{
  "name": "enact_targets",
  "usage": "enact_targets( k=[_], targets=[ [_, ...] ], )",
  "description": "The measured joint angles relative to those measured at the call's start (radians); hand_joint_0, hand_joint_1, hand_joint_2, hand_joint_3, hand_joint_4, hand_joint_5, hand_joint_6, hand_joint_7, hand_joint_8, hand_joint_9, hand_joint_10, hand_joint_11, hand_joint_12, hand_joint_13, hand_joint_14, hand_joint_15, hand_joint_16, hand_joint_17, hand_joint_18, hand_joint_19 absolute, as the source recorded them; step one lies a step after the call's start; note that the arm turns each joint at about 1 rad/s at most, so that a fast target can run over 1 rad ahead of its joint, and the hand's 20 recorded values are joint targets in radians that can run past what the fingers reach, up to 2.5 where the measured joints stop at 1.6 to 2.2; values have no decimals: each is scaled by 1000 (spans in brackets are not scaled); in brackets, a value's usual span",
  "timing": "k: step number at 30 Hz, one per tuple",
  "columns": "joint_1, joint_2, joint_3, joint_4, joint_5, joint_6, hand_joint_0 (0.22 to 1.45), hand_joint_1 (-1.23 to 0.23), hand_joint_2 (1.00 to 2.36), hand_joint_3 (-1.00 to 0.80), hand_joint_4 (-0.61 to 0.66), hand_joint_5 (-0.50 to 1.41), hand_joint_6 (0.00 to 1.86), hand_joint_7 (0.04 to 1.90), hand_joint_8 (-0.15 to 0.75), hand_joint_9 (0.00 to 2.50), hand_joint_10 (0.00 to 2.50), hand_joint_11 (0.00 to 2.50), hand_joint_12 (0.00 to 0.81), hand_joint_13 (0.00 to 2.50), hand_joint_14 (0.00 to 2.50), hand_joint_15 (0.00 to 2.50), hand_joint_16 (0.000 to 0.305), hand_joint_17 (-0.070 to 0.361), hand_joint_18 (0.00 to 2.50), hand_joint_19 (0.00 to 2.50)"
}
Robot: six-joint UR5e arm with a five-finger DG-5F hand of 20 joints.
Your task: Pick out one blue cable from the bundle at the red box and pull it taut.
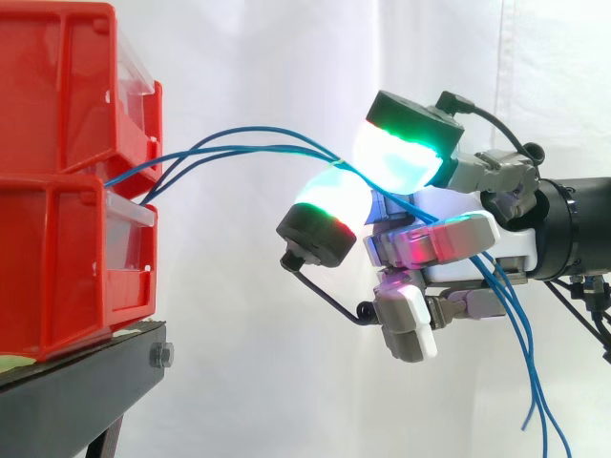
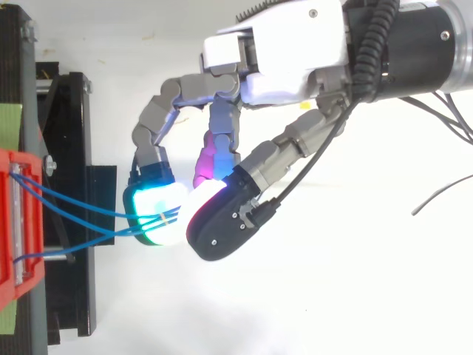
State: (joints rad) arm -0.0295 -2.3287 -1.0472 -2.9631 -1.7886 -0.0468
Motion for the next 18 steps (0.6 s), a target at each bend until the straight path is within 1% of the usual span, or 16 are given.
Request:
enact_targets(
  k=[6,11,12,15,18],
  targets=[
    [0,0,0,0,0,-1,755,-948,1014,-347,-35,-57,933,972,247,1410,28,754,327,1015,17,427,39,88,911,524],
    [0,0,0,1,0,-1,777,-950,1003,-468,-90,-57,940,985,255,1414,30,750,322,1017,17,413,38,85,916,513],
    [0,0,0,1,0,-1,755,-963,1000,-500,-104,-57,942,971,257,1417,30,756,322,1020,17,415,38,85,923,512],
    [0,0,1,2,0,-1,723,-958,1000,-500,-122,-56,944,962,255,1433,30,744,321,1023,17,414,37,84,927,513],
    [0,0,0,2,0,0,672,-950,1000,-500,-106,-53,942,964,256,1444,30,747,321,1026,17,413,37,84,928,520]
  ],
)
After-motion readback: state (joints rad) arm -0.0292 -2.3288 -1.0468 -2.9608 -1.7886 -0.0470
